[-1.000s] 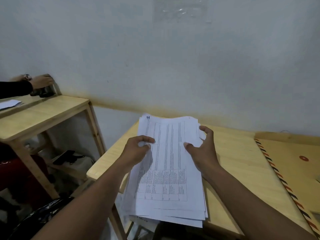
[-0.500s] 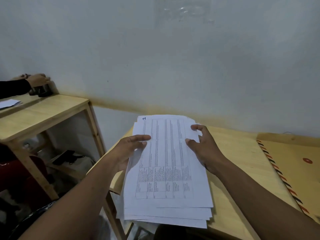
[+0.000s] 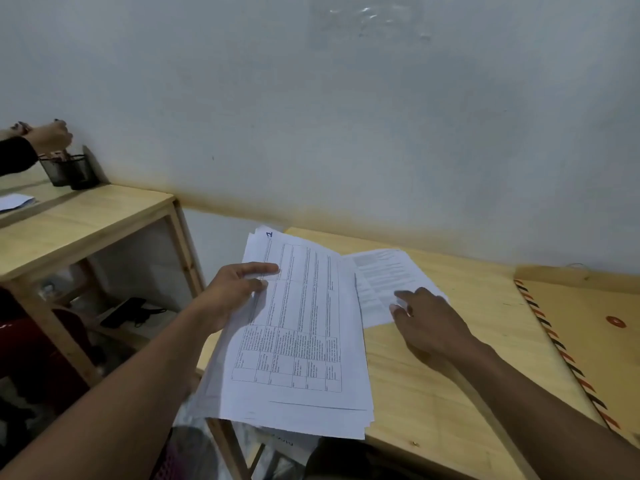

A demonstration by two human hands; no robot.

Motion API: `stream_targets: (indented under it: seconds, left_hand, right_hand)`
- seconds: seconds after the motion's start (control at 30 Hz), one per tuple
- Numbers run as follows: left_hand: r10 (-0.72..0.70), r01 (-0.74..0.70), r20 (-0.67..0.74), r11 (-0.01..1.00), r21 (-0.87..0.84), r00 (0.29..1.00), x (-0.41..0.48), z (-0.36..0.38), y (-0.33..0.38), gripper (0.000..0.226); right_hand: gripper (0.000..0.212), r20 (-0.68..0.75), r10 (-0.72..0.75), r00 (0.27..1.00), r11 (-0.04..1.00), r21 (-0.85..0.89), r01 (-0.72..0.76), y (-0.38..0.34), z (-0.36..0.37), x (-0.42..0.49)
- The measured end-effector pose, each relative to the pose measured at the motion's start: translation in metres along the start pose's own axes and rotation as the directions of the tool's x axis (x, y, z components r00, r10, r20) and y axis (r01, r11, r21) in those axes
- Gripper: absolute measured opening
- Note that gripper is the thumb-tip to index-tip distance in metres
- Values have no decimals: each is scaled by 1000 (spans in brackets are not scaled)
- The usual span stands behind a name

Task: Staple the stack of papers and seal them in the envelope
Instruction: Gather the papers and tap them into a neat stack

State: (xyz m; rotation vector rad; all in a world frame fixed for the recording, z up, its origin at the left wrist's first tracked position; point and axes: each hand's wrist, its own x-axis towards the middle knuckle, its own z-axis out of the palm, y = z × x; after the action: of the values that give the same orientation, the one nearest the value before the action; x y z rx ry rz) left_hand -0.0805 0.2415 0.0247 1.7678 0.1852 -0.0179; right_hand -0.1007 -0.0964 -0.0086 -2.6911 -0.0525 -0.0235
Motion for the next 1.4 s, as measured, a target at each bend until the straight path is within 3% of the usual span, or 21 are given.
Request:
stream_targets:
  seconds: [0.27,0.43,0.63,0.77,0.87,0.97,1.03,1.23,1.4]
  left_hand:
    - [3,-3,110,1000,3,994,-5,24,8,32]
    - [4,-7,145,1000,19,989,-4,41,4,33]
    - [62,-76,153,993,90,986,-13,63,3,32]
    - [142,-163,160,979,125,977,-16,80,2,34]
    - [178,-194,157,977,93,971,-16,90,5,35]
    - [188,-195,158,980,32,969,-14,96,8,34]
    - [190,-197,170,980,28,967,-13,101,9,34]
    - [222,-223,75,975,15,972,-12,111,8,34]
    - [126,-110,92,981,-157,988,-8,111,22,29]
  right_hand:
    - [23,-100,77,992,997,-24,-79,35,-15,-5]
    - [60,-193,233,953,972,51,-227,38,-4,-9]
    - [41,-316,244,917,947,283,-155,25,-3,-15]
    - [41,-295,286,912,759,650,-27,12,-12,-18]
    - [34,-254,325,911,626,780,-6,6,-20,-13]
    - [13,-146,352,924,433,901,-23,-3,-29,-10]
    - [22,-95,340,935,369,929,-39,-6,-32,-11]
    - [39,-232,178,956,640,766,66,-4,-38,-17]
    - [49,-315,11,949,757,623,198,-5,-55,-15]
